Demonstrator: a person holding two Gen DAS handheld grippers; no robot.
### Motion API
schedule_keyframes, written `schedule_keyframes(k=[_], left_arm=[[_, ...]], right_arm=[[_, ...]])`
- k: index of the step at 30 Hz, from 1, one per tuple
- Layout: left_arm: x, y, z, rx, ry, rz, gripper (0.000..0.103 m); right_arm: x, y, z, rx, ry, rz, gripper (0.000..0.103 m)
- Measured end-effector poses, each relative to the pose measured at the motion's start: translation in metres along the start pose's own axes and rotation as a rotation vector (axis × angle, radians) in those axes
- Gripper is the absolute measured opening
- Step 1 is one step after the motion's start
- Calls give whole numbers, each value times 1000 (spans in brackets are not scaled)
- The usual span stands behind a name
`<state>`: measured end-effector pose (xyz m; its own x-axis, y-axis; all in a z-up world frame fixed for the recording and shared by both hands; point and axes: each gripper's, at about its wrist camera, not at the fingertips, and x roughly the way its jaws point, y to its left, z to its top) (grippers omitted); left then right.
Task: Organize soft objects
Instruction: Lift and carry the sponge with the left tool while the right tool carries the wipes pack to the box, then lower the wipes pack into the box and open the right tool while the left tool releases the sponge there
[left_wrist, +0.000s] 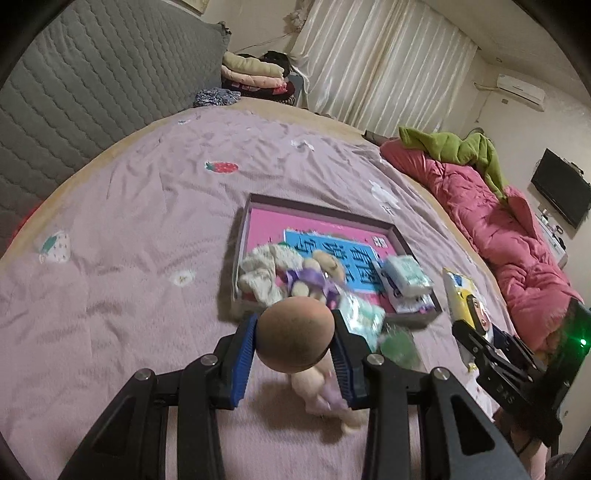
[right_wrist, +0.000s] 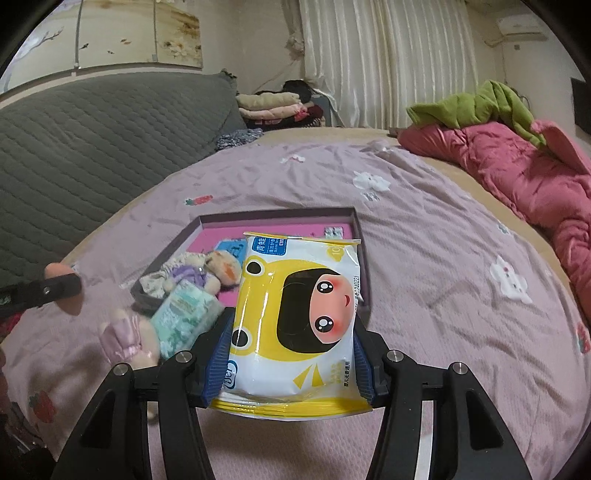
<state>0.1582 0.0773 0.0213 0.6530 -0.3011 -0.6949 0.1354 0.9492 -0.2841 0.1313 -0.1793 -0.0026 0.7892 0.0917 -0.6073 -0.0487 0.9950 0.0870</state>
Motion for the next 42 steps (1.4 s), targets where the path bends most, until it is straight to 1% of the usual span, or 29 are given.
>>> schedule_keyframes(k=[8, 13, 17, 25, 29, 31, 37, 39, 42], left_arm=[[32, 3, 27, -34, -6, 14, 39], [55, 9, 46, -48, -1, 31, 39], [73, 9, 56, -33, 10, 49, 39], [105, 1, 77, 49, 45, 92, 39], [127, 4, 85, 51, 99, 92, 39], [137, 4, 87, 52, 116, 87, 39], [158, 8, 88, 49, 160, 113, 39], [164, 8, 86, 56, 188, 126, 39], [166, 5, 83, 79, 195, 130, 39]], right_arm=[[25, 17, 30, -11, -32, 37, 58], [41, 24, 43, -7, -37, 48, 58], [50, 26, 48, -18, -49, 42, 58], [65, 29, 58, -64, -71, 39, 58], [74, 32, 68, -95, -81, 64, 58], [83, 34, 69, -110, -72, 64, 58], [106, 35, 63, -128, -3, 91, 58], [113, 30, 61, -99, 19, 100, 58], [121, 24, 58, -72, 46, 107, 58]])
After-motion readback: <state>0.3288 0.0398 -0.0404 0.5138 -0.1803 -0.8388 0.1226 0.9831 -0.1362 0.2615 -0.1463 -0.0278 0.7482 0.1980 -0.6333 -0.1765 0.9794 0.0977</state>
